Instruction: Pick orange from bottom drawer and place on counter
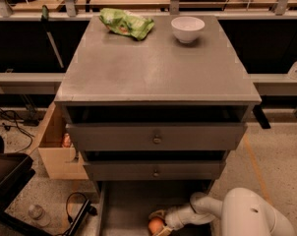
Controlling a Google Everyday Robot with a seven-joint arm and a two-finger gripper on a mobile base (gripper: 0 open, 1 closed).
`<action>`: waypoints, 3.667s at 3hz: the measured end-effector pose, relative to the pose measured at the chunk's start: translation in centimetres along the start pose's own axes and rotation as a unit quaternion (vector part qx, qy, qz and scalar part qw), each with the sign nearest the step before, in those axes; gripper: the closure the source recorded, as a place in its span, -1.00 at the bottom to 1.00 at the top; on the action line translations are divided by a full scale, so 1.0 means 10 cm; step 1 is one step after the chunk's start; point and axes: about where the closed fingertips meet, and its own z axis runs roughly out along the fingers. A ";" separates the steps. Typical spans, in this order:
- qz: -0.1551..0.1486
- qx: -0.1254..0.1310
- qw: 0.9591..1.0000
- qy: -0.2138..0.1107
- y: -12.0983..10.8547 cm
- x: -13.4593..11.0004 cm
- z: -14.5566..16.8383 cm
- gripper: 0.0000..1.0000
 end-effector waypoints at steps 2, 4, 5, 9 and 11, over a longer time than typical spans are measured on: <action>0.001 -0.001 1.000 -0.002 0.02 -0.02 0.00 0.97; -0.008 -0.012 0.999 -0.036 0.39 -0.28 0.14 1.00; -0.008 -0.012 0.999 -0.036 0.39 -0.28 0.14 1.00; 0.076 0.085 0.992 -0.058 -0.46 -1.98 -2.07 1.00; 0.091 0.098 0.990 -0.054 -0.23 -2.10 -2.30 1.00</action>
Offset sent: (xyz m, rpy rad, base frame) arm -0.0266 0.0069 -0.0032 0.0633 0.0087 -0.0168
